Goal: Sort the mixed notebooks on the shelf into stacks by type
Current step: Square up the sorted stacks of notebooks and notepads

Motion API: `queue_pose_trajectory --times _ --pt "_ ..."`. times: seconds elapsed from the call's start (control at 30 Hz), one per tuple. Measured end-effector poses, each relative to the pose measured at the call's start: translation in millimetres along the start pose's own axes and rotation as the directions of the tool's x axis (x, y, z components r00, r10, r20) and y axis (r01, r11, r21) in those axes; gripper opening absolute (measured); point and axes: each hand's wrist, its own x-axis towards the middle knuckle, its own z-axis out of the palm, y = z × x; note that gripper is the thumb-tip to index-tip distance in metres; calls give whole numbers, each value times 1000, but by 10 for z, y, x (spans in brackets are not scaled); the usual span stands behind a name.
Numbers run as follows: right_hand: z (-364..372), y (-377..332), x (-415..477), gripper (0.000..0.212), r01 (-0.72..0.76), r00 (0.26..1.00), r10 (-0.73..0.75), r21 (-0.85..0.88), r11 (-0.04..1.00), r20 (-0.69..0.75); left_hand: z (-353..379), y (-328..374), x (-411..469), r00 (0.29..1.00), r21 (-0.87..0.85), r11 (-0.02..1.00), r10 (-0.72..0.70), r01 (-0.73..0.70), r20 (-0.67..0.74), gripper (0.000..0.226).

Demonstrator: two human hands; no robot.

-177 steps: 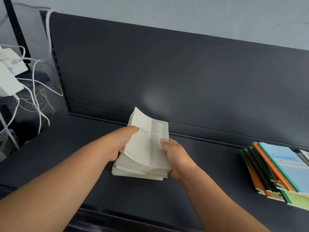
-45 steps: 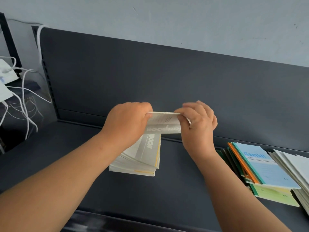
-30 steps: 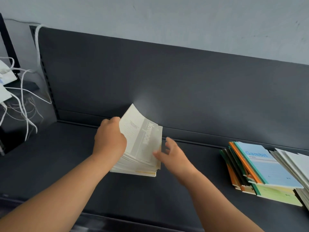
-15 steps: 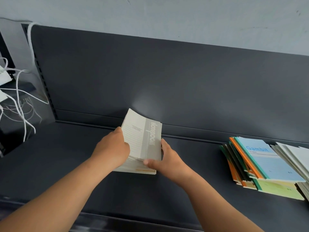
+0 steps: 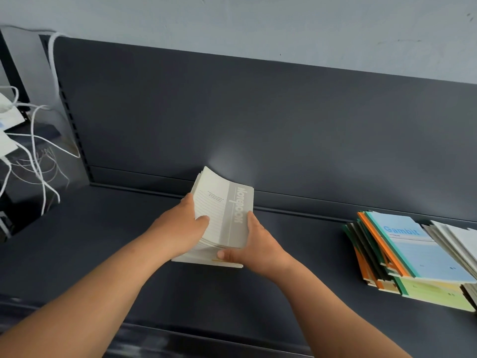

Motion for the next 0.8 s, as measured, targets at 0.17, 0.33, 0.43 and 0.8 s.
queue_pose_trajectory --times 0.17,0.33,0.43,0.8 --pt "-64 2 -43 71 16 1000 -16 4 1000 -9 -19 -109 -7 999 -81 996 26 -22 47 41" --pt "-38 -13 -34 71 -25 1000 24 53 998 16 23 -135 -11 999 -171 985 33 -27 37 43" --pt "-9 -29 -7 73 -39 999 39 29 999 9 28 -138 -1 998 -198 980 29 -18 53 44" --pt "-117 98 -87 116 -69 996 69 4 998 61 -25 -77 -41 1000 -225 974 16 -10 27 63"
